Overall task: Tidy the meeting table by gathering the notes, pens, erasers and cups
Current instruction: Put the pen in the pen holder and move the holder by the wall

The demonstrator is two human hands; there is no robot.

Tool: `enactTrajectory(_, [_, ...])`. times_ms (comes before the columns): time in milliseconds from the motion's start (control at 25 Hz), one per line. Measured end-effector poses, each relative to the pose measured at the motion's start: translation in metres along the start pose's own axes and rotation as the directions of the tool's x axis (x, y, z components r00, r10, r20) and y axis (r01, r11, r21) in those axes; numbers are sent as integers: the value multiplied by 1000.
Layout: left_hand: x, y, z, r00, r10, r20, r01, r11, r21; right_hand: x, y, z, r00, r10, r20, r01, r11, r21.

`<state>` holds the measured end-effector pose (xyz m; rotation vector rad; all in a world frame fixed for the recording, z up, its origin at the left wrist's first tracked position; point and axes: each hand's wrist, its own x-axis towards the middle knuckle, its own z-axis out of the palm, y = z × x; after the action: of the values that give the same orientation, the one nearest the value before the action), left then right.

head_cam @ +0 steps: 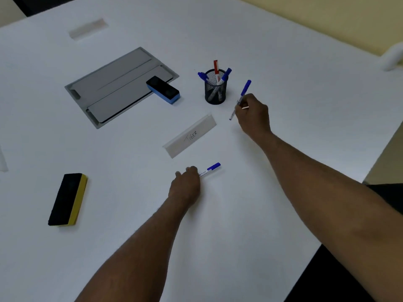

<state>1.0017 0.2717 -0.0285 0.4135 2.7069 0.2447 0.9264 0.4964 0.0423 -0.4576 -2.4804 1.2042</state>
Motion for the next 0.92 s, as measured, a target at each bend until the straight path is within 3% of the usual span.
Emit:
enactTrajectory(160, [14, -6, -1, 999, 31, 10, -31, 999, 13, 82, -34, 15, 989, -105, -108, 108, 994, 22])
enactTrajectory(320, [14, -5, -5, 999, 43, 2, -43, 999, 12, 129, -44, 43, 983, -87, -164, 92, 996, 23])
enactTrajectory(480, [17, -7, -5, 999, 44, 4, -44, 999, 14, 139, -30, 65, 996, -8, -86, 1, 996, -90])
enactTrajectory(640, [15, -5, -1, 999, 50, 6, -50, 999, -7, 145, -10, 73, 992, 96, 86, -64, 945, -321])
enactTrajectory(720, [16, -3, 0, 999, 40, 14, -40, 999, -11, 143, -7, 75, 986, 128, 103, -88, 940, -328])
enactTrajectory(920, [18, -1, -8, 999, 37, 17, -37, 999, 35, 103, -10, 57, 989, 113, -92, -133, 957, -256])
